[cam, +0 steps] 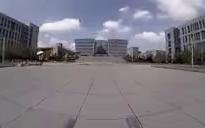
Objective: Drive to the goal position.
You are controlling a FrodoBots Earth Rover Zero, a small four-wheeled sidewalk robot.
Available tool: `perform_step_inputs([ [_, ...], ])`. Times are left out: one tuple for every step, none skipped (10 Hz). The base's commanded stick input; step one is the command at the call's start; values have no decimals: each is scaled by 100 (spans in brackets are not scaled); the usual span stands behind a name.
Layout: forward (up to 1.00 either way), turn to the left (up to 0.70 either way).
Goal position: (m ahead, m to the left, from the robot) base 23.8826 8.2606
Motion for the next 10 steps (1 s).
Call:
perform_step_inputs([
  [70,-5],
  [70,-22],
  [70,-22],
  [70,-22],
  [70,-22],
  [70,-22],
  [70,-22],
  [70,-22],
  [70,13],
  [70,13],
])
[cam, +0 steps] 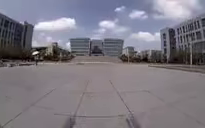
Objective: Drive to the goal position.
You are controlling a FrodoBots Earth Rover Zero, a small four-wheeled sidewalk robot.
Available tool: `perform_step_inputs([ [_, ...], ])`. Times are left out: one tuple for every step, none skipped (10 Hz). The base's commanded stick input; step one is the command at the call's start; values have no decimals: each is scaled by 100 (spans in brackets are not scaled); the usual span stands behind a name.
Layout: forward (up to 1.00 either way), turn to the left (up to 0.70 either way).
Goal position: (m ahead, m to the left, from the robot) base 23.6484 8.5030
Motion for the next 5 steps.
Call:
perform_step_inputs([
  [70,13],
  [70,13],
  [70,13],
  [70,13],
  [70,13],
])
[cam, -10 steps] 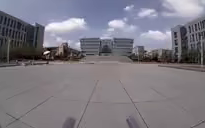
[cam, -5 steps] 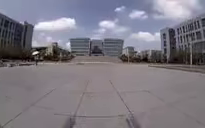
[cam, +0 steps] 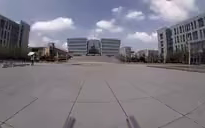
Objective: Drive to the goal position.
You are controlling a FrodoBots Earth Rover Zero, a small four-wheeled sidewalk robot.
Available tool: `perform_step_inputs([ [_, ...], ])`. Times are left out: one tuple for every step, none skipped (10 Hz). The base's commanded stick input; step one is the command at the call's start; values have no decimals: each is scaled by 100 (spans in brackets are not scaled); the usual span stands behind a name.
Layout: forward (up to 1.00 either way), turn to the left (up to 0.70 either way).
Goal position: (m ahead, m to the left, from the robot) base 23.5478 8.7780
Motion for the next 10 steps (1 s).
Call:
perform_step_inputs([
  [70,13],
  [70,10],
  [70,-6],
  [70,-8],
  [70,-5],
  [70,2],
  [70,13],
  [70,13],
  [70,13],
  [70,13],
])
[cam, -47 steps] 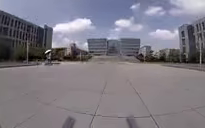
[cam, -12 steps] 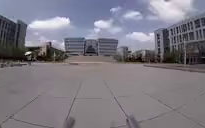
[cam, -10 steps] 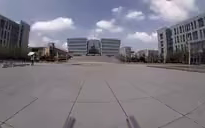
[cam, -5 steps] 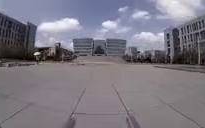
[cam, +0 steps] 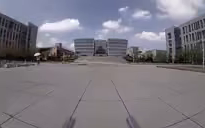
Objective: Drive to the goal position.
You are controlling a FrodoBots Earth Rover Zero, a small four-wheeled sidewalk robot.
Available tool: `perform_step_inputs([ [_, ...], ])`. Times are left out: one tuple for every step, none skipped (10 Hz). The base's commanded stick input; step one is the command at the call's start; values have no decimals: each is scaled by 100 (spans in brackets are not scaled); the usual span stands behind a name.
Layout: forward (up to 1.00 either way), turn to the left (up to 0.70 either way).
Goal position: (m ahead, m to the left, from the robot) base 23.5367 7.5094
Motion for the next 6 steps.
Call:
perform_step_inputs([
  [70,13],
  [70,13],
  [70,13],
  [70,13],
  [70,13],
  [70,13],
])
